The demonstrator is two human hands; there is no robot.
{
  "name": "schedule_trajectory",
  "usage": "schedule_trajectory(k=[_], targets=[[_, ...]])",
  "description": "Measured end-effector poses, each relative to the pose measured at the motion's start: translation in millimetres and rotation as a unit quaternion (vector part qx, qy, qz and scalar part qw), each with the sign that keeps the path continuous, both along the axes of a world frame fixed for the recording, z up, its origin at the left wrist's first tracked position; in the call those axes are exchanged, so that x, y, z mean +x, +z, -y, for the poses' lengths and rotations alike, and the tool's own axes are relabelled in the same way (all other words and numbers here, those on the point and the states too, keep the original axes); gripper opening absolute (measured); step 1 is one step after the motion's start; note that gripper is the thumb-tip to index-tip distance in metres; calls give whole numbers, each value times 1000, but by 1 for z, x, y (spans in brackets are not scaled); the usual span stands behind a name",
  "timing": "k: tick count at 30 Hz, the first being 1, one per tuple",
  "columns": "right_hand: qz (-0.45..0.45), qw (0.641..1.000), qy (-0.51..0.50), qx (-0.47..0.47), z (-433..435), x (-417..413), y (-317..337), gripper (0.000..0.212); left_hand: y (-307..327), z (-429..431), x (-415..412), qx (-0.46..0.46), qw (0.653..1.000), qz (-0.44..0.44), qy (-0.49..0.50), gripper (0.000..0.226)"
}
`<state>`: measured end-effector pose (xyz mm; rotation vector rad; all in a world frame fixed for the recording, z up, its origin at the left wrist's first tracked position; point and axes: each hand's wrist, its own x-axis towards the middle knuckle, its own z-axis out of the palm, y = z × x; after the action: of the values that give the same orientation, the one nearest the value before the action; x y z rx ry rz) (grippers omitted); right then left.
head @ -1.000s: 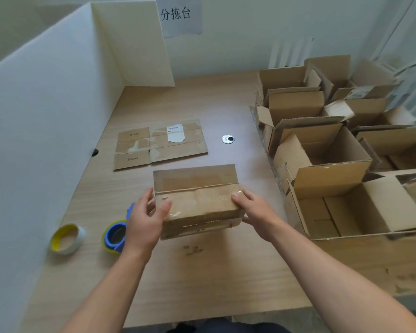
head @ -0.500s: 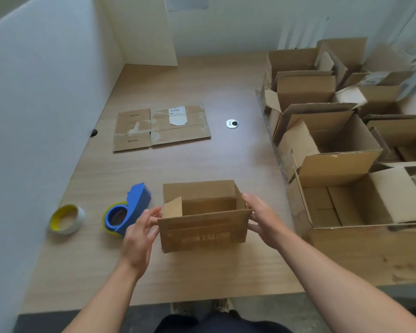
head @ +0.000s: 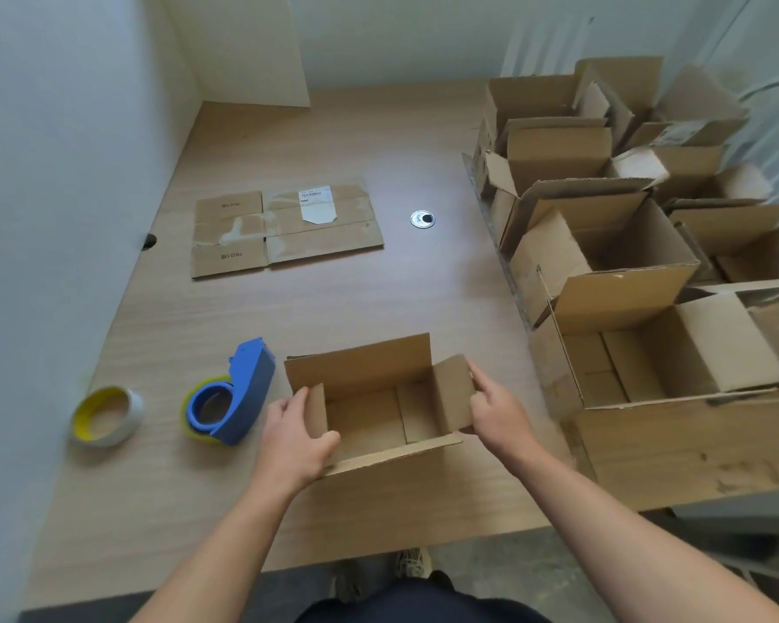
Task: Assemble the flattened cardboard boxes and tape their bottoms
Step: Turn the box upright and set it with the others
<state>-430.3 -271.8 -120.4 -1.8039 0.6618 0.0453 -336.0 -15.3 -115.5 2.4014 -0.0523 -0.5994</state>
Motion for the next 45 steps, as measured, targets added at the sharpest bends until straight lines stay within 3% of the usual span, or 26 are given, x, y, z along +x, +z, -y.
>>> schedule_trajectory(k=[2,4,7,8,11,13,16,18,20,23,25,28,30,35,39,45], targets=[[-41,972,50,-225,-2,-1,0,64,1,-4,0,-29,999,16,15,72],[-8,902,121,-414,-13,-2,7,64,3,-11,1,-96,993,7,61,60],[124,791,274,-533,-35,2,12,49,-1,-26,7,-100,990,14,102,50],[110,785,329,-513,-43,4,12,44,-4,-31,9,-89,990,13,105,47],[-47,840,408,-354,-57,7,7,51,-12,-42,15,-69,992,14,106,54],[-91,847,424,-308,-62,5,1,57,-17,-48,20,-50,993,45,94,61],[-108,827,456,-311,-63,-7,-6,63,-21,-53,21,-12,995,93,37,66],[-109,822,452,-330,-65,-9,-9,65,-20,-57,22,65,986,147,-41,65],[-101,817,443,-355,-70,-8,-11,64,-16,-58,25,113,954,237,-146,62],[-94,805,446,-379,-80,-7,-10,61,-9,-50,32,88,909,326,-244,63],[-86,806,448,-378,-87,-9,-9,60,-5,-40,38,39,926,291,-239,62],[-81,820,442,-354,-92,-9,-2,59,-1,-29,46,-46,969,194,-146,58],[-87,819,444,-352,-92,-9,3,59,1,-29,50,-73,980,150,-111,60],[-100,804,426,-402,-92,-13,14,39,1,-33,50,-53,988,77,-122,67],[-97,817,361,-439,-91,-17,22,35,3,-29,44,-65,994,3,-92,63],[-105,836,289,-454,-77,-49,19,28,1,-15,22,-106,988,-16,-114,54]])
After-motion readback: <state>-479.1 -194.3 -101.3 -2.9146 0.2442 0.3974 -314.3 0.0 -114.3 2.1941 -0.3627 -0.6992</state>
